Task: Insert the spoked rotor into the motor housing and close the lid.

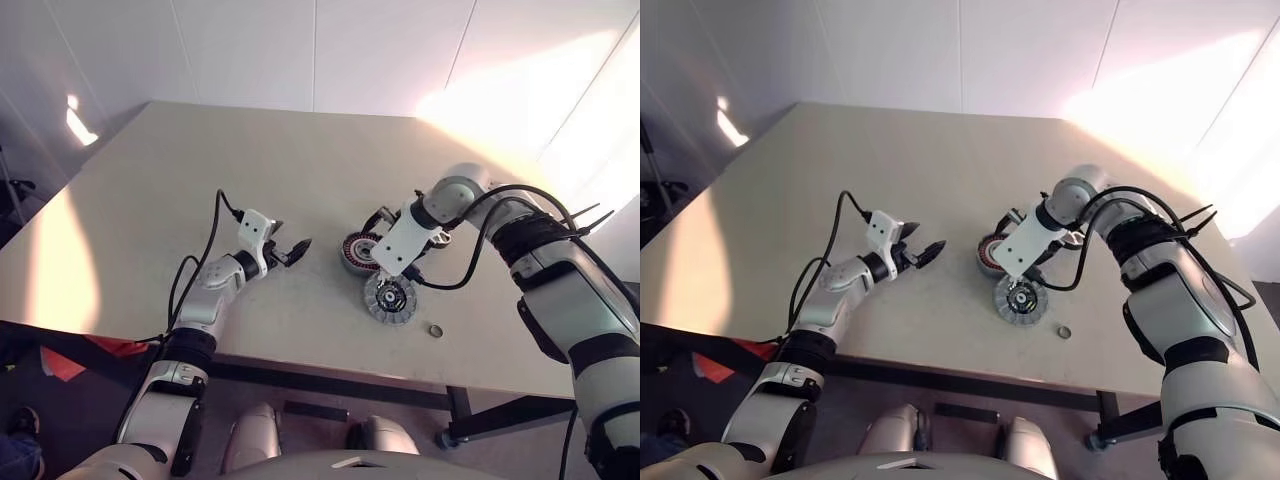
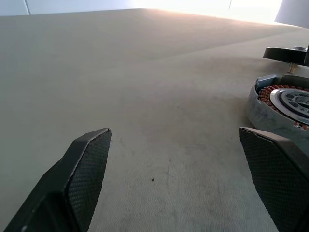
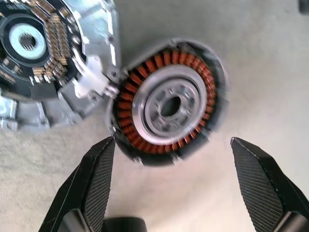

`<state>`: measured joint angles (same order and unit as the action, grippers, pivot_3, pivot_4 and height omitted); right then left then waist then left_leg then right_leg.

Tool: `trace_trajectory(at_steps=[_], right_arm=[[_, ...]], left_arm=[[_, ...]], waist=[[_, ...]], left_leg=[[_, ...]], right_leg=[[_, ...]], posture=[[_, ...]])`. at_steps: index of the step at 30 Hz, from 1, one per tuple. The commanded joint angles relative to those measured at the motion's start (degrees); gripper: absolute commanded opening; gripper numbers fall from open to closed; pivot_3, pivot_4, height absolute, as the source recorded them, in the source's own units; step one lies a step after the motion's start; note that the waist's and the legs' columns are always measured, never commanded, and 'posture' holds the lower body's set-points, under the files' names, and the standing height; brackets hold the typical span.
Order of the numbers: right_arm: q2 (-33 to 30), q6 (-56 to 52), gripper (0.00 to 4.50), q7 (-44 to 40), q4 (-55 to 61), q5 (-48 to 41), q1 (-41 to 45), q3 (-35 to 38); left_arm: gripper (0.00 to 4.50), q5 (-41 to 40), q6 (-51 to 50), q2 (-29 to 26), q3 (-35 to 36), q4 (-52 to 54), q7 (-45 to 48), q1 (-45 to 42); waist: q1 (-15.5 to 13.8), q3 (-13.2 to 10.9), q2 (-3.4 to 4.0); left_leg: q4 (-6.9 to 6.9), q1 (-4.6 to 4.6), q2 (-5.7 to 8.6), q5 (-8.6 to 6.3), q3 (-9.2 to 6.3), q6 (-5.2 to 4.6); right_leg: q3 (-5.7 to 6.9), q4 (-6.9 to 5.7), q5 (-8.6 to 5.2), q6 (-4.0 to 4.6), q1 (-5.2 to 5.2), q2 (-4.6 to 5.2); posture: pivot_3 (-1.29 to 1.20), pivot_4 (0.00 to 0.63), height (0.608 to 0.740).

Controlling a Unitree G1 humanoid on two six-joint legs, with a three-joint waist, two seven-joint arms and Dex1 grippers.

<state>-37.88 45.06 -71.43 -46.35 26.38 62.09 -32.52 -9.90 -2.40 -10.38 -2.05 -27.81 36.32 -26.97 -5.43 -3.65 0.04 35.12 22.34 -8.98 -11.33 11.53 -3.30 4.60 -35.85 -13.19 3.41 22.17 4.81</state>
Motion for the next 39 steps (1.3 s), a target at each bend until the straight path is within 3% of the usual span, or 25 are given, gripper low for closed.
trace_trajectory(at_steps=[1, 4, 9, 13, 18, 21, 27, 38, 39], right_arm=[[-3.72, -2.33, 4.34, 0.32, 5.69, -1.74, -2.05, 2.92], [-6.42, -9.08, 4.34, -0.12, 12.9, -6.26, -6.66, 7.21], [-7.64, -36.01, 4.34, 1.46, 31.43, -24.2, -22.36, 22.28], [-13.19, -58.87, 4.34, -0.1, 53.96, -41.06, -46.01, 35.86], [-15.96, -64.84, 4.34, 2.86, 64.37, -42.26, -65.93, 42.61], [-15.43, -65.36, 4.34, 5.03, 65.24, -41.1, -70.69, 42.92], [-14.86, -65.28, 4.34, 7.3, 62.47, -40.11, -73.62, 41.2], [-14.34, -61.99, 4.34, 7.75, 52.29, -37.63, -71.89, 36.72], [-14.43, -61.12, 4.16, 7.71, 51.26, -37.18, -71.68, 36.3]], left_arm=[[4.5, 0.02, 0.75, 0.07, -0.14, 0.27, 0.73, -1.8], [4.5, -0.02, 0.71, 0.21, -0.28, -0.19, 1.15, -2.15], [4.5, -0.17, 0.51, 0.02, -0.18, -0.17, 1.51, -1.93], [4.5, 0.06, 0.06, -0.36, -0.98, -0.82, 3.07, -1.45], [4.5, 0.43, 0.41, 0.6, -2.0, -3.4, 4.68, -4.06], [4.5, 0.61, 0.73, 1.09, -2.33, -4.64, 5.32, -5.25], [4.5, 0.91, 0.91, 1.23, -2.31, -5.0, 6.01, -5.38], [4.5, 1.15, 0.61, 0.72, -2.1, -4.16, 5.79, -4.59], [4.5, 1.2, 0.62, 0.61, -2.0, -4.32, 5.66, -4.74]], waist=[[-0.11, 0.0, 0.0], [-0.19, 0.0, 0.0], [-0.52, -0.01, 0.02], [-2.42, 0.0, 0.04], [-3.3, 0.02, 0.32], [-2.92, 0.01, 0.31], [-2.69, 0.01, 0.3], [-2.56, 0.02, 0.3], [-2.47, 0.02, 0.3]], left_leg=[[0.0, -0.01, 0.01, 0.0, 0.0, 0.0], [0.0, -0.02, 0.03, -0.01, 0.0, -0.01], [-0.03, -0.04, 0.01, 0.03, 0.0, -0.11], [-0.16, -0.15, -0.01, 0.0, 0.0, -0.07], [-0.54, -0.74, 0.06, -0.04, 0.03, 0.0], [-0.77, -1.22, 0.14, 0.0, 0.04, 0.08], [-0.85, -1.31, 0.21, 0.02, 0.03, 0.1], [-0.99, -1.27, 0.27, -0.16, 0.01, 0.12], [-0.98, -1.29, 0.28, -0.15, 0.01, 0.12]], right_leg=[[0.0, 0.02, 0.0, 0.0, -0.02, 0.0], [0.0, 0.05, 0.0, 0.0, -0.05, 0.02], [-0.01, 0.08, 0.0, -0.01, -0.08, 0.01], [0.01, 0.24, -0.01, -0.04, -0.19, 0.0], [0.01, 0.79, -0.27, -0.65, -0.86, 0.0], [0.01, 1.15, -0.28, -0.79, -1.24, 0.04], [0.02, 1.34, -0.3, -0.92, -1.29, 0.1], [0.04, 1.32, -0.28, -0.92, -1.26, 0.14], [0.04, 1.33, -0.29, -0.92, -1.3, 0.14]], posture=[[0.0, 0.0, 0.74], [0.0, 0.0, 0.74], [0.0, 0.0, 0.74], [0.0, 0.0, 0.74], [0.0, 0.0, 0.74], [0.0, 0.0, 0.74], [0.0, 0.0, 0.74], [0.0, 0.0, 0.74], [0.0, 0.0, 0.74]])
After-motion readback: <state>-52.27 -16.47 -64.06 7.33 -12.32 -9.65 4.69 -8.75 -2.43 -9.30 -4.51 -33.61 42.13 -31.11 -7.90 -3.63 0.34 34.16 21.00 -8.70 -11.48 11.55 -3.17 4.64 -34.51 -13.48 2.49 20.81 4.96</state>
